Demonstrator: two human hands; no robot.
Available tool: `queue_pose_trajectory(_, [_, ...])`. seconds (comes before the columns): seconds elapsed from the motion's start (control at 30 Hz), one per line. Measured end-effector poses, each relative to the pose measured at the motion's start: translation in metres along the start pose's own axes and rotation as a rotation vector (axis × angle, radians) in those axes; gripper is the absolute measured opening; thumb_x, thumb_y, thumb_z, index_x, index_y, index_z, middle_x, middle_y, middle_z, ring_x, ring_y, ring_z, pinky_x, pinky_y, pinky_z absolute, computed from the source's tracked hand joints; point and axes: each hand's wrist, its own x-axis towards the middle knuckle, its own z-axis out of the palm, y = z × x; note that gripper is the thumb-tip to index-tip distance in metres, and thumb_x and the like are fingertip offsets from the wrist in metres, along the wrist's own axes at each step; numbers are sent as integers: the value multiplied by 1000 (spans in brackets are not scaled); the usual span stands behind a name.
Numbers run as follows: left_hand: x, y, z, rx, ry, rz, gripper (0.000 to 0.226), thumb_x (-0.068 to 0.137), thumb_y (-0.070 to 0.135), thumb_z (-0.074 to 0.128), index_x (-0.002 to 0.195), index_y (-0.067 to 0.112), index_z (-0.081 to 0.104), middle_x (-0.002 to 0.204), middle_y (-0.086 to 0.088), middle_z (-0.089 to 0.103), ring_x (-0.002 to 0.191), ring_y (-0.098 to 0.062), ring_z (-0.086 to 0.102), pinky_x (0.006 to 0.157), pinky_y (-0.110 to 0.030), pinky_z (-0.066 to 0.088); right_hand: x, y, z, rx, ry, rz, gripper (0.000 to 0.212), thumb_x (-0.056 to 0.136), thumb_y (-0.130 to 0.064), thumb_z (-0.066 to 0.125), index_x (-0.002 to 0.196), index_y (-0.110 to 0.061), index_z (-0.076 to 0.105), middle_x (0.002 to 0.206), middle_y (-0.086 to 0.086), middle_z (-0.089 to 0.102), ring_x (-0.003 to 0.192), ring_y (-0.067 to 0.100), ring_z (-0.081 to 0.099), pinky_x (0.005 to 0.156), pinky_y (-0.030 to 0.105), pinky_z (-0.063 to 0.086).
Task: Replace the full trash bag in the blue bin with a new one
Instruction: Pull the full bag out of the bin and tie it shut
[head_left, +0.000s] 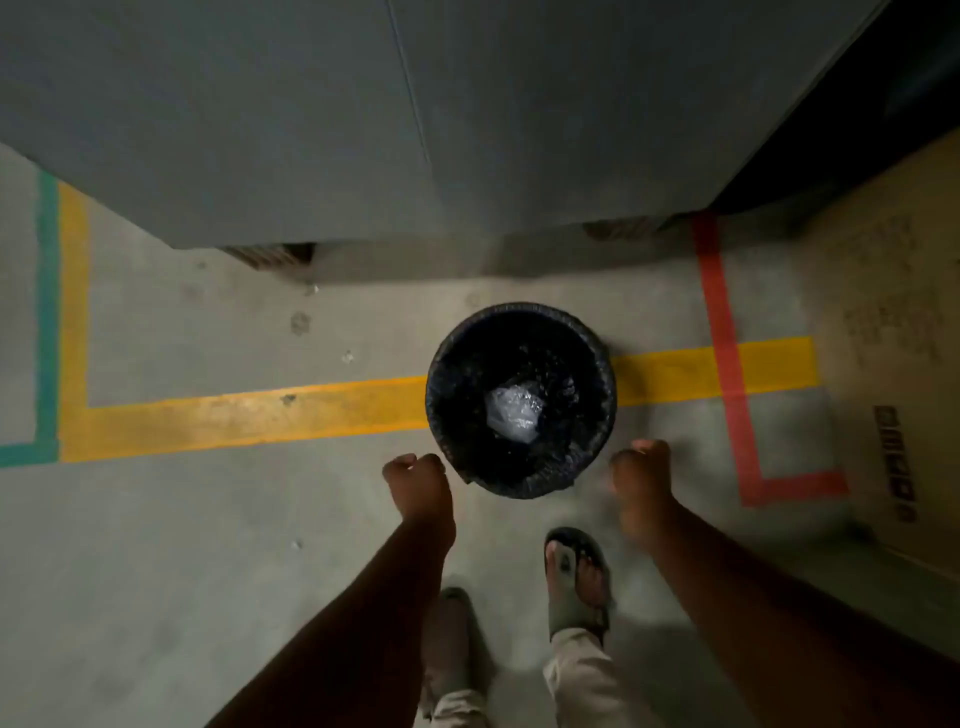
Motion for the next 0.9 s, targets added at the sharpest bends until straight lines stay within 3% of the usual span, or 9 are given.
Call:
queue_pose_trajectory(0.03, [9,-7,0,-80,-24,-74,33,84,15,48,117,12,50,111,-12,54,96,-29,55,85,-41,48,6,5,3,98,-89,56,25,94,-6,42,118,-13,41,91,11,49,82,29,51,79,39,47])
queue_pose_trajectory(0.1, [27,-23,2,-233,-136,-216,44,93,20,36,134,13,50,131,-11,54,123,-34,51,109,-53,35,23,19,8,162,-268,119,55,96,1,34,143,-27,36,111,9,56,98,31,57,89,48,44])
queue_pose_trajectory(0.23, [51,-50,7,-435,-241,-307,49,87,23,29,128,15,55,129,-17,60,122,-41,53,105,-61,37,51,46,21,236,-398,167,54,98,0,30,138,-36,37,140,5,50,124,36,51,98,63,36])
queue_pose_trajectory(0.4, [62,-60,20,-310,-370,-364,42,85,24,35,113,15,66,119,-14,69,110,-34,58,91,-47,44,65,64,44,119,-420,197,33,93,-26,47,125,-30,55,131,3,58,116,26,53,91,49,44])
queue_pose_trajectory(0.57, [60,-67,16,-120,-309,-361,23,97,14,37,81,15,53,79,-5,50,66,-18,48,63,-29,41,58,71,43,186,-348,247,19,94,-20,45,100,-22,62,96,5,65,86,22,59,82,39,43])
queue_pose_trajectory(0.63, [53,-73,8,-85,-287,-362,20,94,9,42,79,12,54,77,-8,49,65,-19,49,66,-31,43,40,75,36,219,-297,262,19,92,-18,45,99,-18,63,91,6,65,85,23,60,91,41,41])
queue_pose_trajectory(0.77, [12,-82,3,-36,-321,-536,35,86,29,51,116,14,59,120,-13,60,115,-33,52,96,-59,42,-10,80,20,345,-283,318,23,81,-15,46,94,-5,63,83,14,64,74,27,57,77,39,44])
queue_pose_trajectory(0.83, [-11,-83,9,-85,-422,-594,51,78,33,47,123,11,57,124,-17,59,111,-37,54,94,-65,40,-35,76,16,427,-326,349,25,81,-13,42,90,-4,63,77,15,64,69,26,54,66,35,40])
queue_pose_trajectory(0.9, [-29,-83,16,-184,-491,-571,59,69,26,41,121,6,60,102,-18,63,84,-31,57,95,-55,38,-50,67,14,525,-373,347,30,73,-14,42,91,-3,64,82,18,65,70,28,53,62,34,38])
